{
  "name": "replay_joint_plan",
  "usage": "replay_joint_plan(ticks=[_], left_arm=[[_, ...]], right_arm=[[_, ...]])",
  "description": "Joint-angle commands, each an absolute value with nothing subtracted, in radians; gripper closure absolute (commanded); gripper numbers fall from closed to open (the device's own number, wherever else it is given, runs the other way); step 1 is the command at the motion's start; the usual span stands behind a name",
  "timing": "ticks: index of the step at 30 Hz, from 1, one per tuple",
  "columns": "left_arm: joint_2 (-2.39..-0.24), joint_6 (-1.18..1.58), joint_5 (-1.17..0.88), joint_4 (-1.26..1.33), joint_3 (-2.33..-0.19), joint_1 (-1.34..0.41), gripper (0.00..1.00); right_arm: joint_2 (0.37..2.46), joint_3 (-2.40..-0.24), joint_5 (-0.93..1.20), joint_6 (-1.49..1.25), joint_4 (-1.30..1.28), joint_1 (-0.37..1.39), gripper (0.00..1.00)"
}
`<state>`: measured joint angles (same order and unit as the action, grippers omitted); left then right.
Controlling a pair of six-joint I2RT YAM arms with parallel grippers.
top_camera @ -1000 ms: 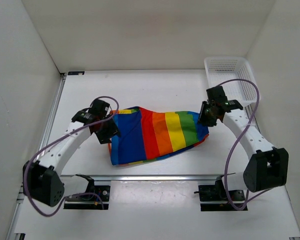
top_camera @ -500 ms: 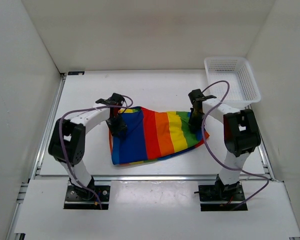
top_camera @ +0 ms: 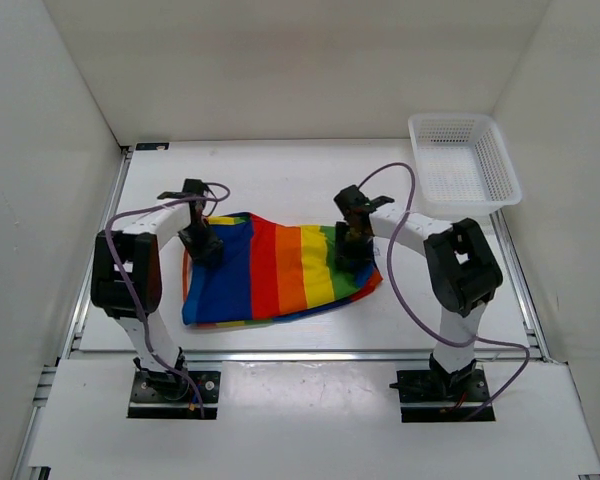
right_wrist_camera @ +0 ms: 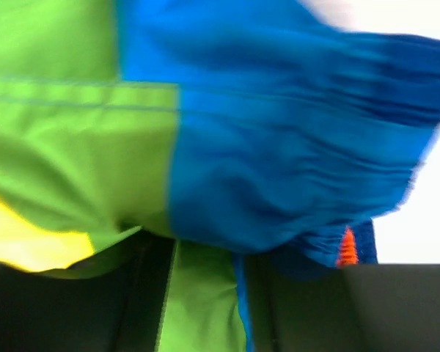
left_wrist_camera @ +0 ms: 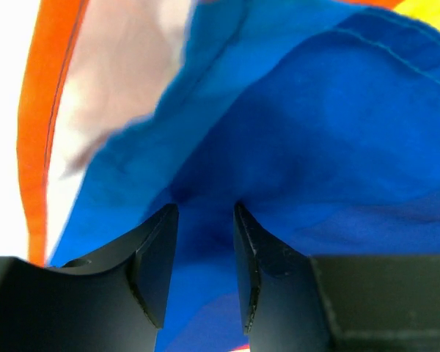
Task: Fold and stack the shorts
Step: Fold the shorts
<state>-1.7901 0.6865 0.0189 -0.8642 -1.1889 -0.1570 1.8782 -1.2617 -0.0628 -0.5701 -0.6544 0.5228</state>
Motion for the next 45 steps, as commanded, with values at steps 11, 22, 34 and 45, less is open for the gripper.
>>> replay_joint_plan(ticks=[11, 22, 34, 45], left_arm=[[-1.623, 0.600, 0.020, -0.902, -1.236, -0.020, 0.43], [-1.652, 0.591, 0.011, -0.893, -1.226, -0.011, 0.43], [-1.735, 0.600, -0.057, -0.836, -1.186, 0.020, 0.45], [-1.715, 0.600, -0.066, -0.827, -1.177, 0.020, 0.46]], right_arm=[[1.470, -1.226, -0.175, -0.561, -0.712, 0.447, 0.03], [1.397, -0.824, 0.319, -0.614, -0.416, 0.209, 0.01], [1.604, -0.767, 0.367, -0.672, -0.209, 0.218, 0.27], [1.568, -0.860, 0.177, -0.666, -0.311, 0.242, 1.00]])
